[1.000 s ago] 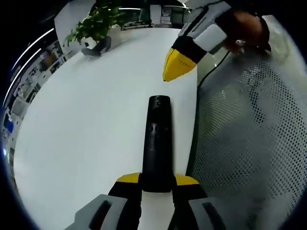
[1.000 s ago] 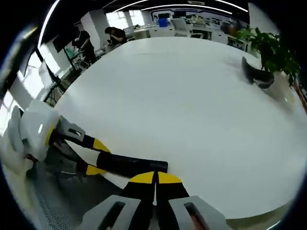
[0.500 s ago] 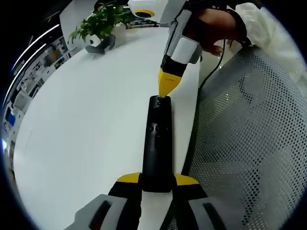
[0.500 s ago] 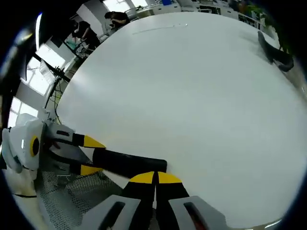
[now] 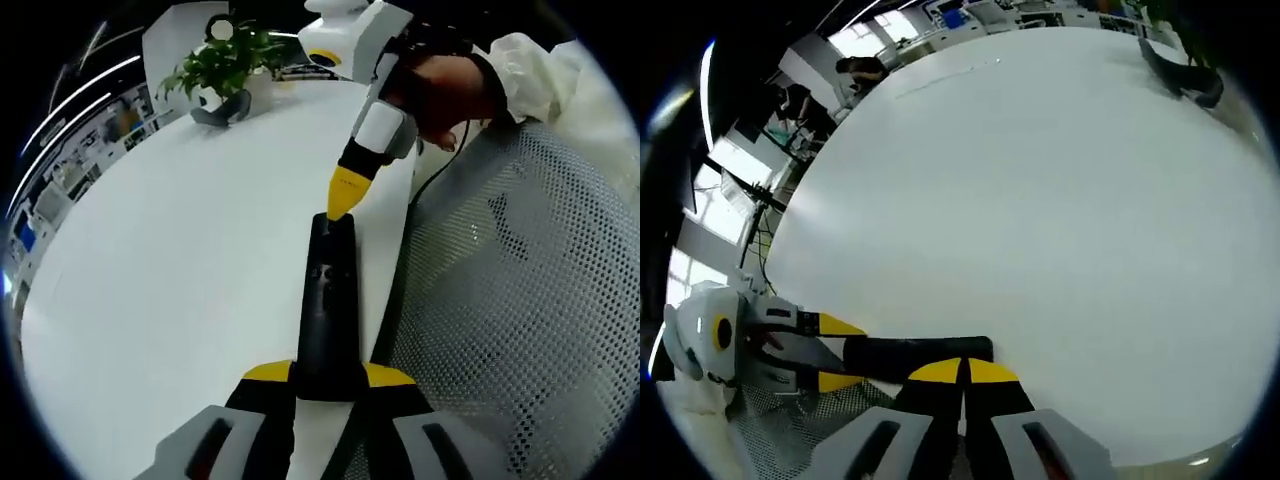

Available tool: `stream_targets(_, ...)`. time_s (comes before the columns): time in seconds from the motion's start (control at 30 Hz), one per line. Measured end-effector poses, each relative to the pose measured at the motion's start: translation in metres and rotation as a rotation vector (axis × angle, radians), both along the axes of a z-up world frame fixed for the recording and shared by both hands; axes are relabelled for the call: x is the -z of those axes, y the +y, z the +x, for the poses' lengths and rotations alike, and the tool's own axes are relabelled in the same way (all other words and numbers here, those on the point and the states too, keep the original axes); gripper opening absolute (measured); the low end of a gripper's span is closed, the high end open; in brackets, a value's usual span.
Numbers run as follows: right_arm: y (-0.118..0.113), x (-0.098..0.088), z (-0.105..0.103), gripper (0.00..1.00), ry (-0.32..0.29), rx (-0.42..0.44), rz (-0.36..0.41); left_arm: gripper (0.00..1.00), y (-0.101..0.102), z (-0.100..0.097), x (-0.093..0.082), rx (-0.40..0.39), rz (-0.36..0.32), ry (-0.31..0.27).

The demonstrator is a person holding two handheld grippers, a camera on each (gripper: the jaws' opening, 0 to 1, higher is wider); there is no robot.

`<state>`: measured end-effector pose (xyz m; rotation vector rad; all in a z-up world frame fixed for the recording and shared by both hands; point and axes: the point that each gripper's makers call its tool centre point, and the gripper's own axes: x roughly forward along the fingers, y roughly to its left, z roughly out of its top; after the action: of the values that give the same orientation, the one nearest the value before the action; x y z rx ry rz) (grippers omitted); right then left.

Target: Press the specified remote control buttons in sequence, fully releasing each button before pressing the next.

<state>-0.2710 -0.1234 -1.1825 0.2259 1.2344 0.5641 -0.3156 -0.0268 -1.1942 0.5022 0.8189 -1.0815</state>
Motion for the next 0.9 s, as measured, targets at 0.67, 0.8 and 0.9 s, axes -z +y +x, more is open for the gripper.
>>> stream_targets(0.67, -0.002, -0.004, 0.006, 0.00, 0.000, 0.062, 0.041, 0.24, -0.002, -0.001, -0.001, 0.025, -0.079, -0.050)
stream_targets(0.8, -0.003, 0.000, 0.005, 0.00, 0.022, 0.061, 0.039, 0.24, -0.002, 0.000, -0.001, 0.023, -0.085, -0.050)
stream_targets(0.9, -0.004, 0.001, 0.004, 0.00, 0.039, 0.093, 0.062, 0.24, -0.002, 0.000, -0.002, 0.023, -0.088, -0.051)
